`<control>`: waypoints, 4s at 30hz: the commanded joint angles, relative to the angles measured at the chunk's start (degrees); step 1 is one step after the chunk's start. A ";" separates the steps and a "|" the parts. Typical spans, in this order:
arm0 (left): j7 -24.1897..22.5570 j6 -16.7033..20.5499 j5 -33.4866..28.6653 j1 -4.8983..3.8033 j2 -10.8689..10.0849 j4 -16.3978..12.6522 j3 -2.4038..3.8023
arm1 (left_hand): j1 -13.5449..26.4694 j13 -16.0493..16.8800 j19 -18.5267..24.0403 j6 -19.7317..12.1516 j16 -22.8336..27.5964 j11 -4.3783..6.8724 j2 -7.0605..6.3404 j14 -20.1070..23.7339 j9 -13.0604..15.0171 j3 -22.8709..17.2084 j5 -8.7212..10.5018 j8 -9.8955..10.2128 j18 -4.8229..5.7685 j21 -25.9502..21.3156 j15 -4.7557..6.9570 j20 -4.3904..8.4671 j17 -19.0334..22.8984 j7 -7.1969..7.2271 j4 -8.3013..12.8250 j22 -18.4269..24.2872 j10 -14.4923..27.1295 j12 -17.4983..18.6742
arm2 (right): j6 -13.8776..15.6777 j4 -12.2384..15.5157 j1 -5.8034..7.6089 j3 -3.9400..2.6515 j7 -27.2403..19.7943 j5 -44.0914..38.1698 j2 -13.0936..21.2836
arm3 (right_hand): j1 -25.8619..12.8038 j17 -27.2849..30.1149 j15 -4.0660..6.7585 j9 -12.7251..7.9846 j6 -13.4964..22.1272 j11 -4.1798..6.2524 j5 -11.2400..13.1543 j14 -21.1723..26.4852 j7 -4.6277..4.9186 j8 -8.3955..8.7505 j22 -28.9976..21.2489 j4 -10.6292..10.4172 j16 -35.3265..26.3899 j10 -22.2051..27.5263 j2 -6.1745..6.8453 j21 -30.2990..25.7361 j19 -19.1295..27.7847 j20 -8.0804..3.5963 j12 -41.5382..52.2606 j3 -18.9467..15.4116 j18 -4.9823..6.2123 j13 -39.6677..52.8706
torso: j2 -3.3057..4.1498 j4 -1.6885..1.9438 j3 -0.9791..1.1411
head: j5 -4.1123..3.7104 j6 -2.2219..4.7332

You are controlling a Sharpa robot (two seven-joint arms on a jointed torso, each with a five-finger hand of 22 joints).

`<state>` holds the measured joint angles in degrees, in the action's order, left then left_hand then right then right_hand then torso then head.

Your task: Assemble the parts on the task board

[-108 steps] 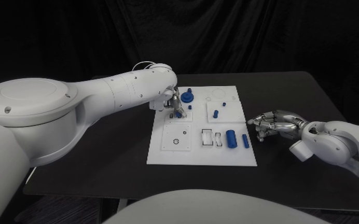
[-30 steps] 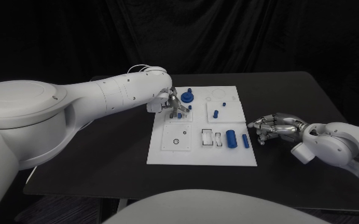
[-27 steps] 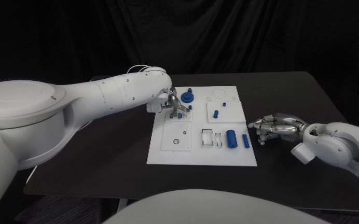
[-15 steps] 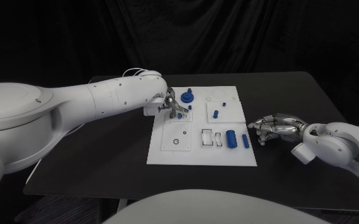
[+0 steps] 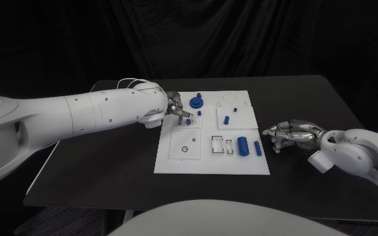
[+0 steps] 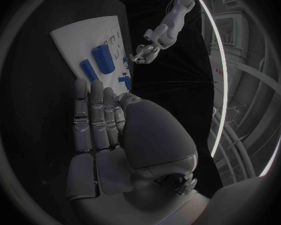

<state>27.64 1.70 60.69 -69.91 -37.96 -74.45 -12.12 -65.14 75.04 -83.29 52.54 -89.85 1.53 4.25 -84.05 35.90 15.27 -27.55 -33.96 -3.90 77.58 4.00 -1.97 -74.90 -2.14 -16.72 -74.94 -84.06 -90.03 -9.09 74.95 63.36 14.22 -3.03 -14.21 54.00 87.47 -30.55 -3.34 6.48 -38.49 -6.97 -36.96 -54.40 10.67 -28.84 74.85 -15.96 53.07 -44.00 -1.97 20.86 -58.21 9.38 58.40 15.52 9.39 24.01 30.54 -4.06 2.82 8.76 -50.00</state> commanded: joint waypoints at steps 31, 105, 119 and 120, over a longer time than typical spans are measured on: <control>0.76 12.13 4.10 3.09 -0.92 -2.44 0.03 | -2.62 14.96 -0.18 -3.00 -0.15 0.48 -0.57 -5.95 1.44 -0.46 -2.88 -2.39 0.70 -0.45 0.70 0.23 -15.10 0.17 -0.11 -10.78 -5.94 0.03 | 10.83 4.98 -0.06 -0.04 -11.30 -4.97 2.89 | -4.10 0.78 0.28 -0.03 -0.91 0.55 1.16 -0.55 -0.03 -1.65 -0.18 -0.67 1.81 -0.56 0.64 0.33 -0.35 -0.14 1.58 -1.06 1.11 -0.60 | 0.03 -0.04 0.01 | 0.03 0.00; 2.13 6.21 4.11 3.75 2.41 0.13 0.03 | -5.45 14.96 0.34 -3.68 -0.15 0.48 0.18 -5.95 0.88 -2.20 -5.27 -2.83 0.41 -1.82 0.64 0.12 -15.10 0.24 0.00 -10.39 -5.94 0.03 | 13.77 6.90 0.77 -0.05 -18.67 -5.33 2.32 | -4.28 2.71 1.91 0.13 -3.37 2.14 0.27 -4.45 -1.56 -3.50 -1.22 0.03 2.41 -4.20 1.12 1.06 -3.77 -1.78 2.10 -0.39 1.07 -1.97 | 0.09 -0.06 0.00 | 0.06 0.00; 2.11 5.94 4.11 3.80 2.86 0.97 0.03 | -7.56 14.96 0.31 -4.03 -0.15 0.70 -0.06 -5.95 0.16 -5.37 -13.21 -2.85 0.39 -2.04 0.84 0.30 -15.10 0.45 -0.04 -10.40 -5.94 0.03 | 13.29 6.82 0.66 -0.05 -17.85 -5.33 2.28 | -3.24 2.96 1.90 0.08 -3.22 2.09 -0.36 -4.32 -1.48 -3.52 -1.19 0.68 2.30 -4.01 1.19 1.10 -3.68 -1.82 2.07 0.24 1.04 -2.09 | 0.07 -0.04 0.02 | -0.02 0.00; 2.10 5.91 4.11 3.80 2.88 0.98 0.03 | -7.75 14.96 0.31 -4.05 -0.15 0.71 -0.16 -5.95 0.11 -5.75 -13.82 -2.85 0.39 -2.05 0.85 0.31 -15.10 0.46 -0.05 -10.40 -5.94 0.03 | 13.27 6.80 0.64 -0.05 -17.80 -5.33 2.26 | -3.24 2.96 1.90 0.08 -3.22 2.09 -0.36 -4.32 -1.48 -3.52 -1.19 0.68 2.30 -4.01 1.19 1.10 -3.68 -1.82 2.07 0.24 1.04 -2.09 | 0.07 -0.05 0.01 | -0.02 0.00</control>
<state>30.02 8.22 64.78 -66.25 -35.21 -73.45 -12.13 -72.47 75.05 -83.15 49.00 -89.84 1.79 4.15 -84.05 36.05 9.76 -41.10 -36.60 -3.94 75.76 4.40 -1.83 -74.90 -1.72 -16.77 -74.91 -83.95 -90.03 5.04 81.75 64.13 14.21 -21.86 -19.43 56.31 83.78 -27.67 -1.29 6.61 -41.97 -4.72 -36.97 -58.70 9.25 -32.45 73.72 -15.33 55.51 -48.12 -0.84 21.57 -61.64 7.68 60.56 15.66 9.40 22.00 30.60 -4.08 2.83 8.72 -50.00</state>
